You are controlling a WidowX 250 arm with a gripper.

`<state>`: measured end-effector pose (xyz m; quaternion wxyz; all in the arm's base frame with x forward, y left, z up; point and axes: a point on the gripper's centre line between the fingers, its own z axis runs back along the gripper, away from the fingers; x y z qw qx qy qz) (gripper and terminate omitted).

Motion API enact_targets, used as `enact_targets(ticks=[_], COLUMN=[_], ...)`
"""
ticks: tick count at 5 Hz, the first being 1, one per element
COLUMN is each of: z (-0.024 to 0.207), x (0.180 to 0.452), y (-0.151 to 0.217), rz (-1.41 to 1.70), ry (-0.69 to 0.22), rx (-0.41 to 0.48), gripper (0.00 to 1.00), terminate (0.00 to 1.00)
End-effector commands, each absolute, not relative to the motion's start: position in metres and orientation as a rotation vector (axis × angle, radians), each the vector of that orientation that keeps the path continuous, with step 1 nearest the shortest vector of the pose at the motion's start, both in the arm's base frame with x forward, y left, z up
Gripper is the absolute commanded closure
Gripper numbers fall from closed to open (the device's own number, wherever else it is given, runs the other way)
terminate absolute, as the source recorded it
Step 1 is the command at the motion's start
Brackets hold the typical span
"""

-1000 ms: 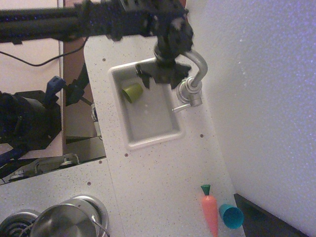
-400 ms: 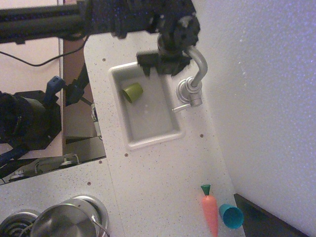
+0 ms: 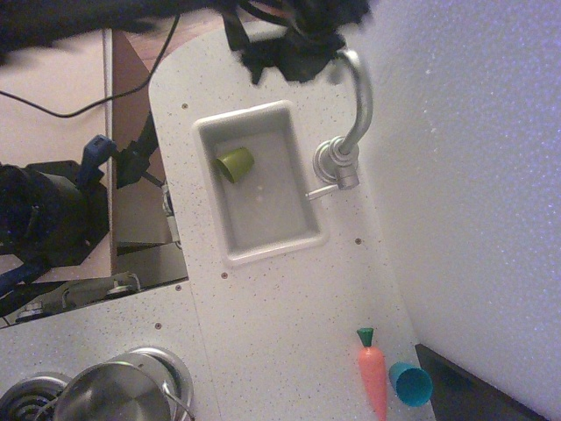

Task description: Turn faucet left

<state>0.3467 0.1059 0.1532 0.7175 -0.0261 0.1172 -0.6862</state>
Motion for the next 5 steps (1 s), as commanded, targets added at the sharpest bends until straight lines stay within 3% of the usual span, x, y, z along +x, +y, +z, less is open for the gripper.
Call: enact_targets(ticks=[1,4,5], z=[0.1686,0.1686,0.1686], x=[0.3479,0.3479,0.3479], y=[0.0989,0.0989,0.0989], rz=[-1.538,-1.538,-1.538], ry=[0.213,0.213,0.213], rx=[-0.041,-0.041,-0.041], gripper=[0.0,0.0,0.0], terminate=[0.0,0.0,1.0])
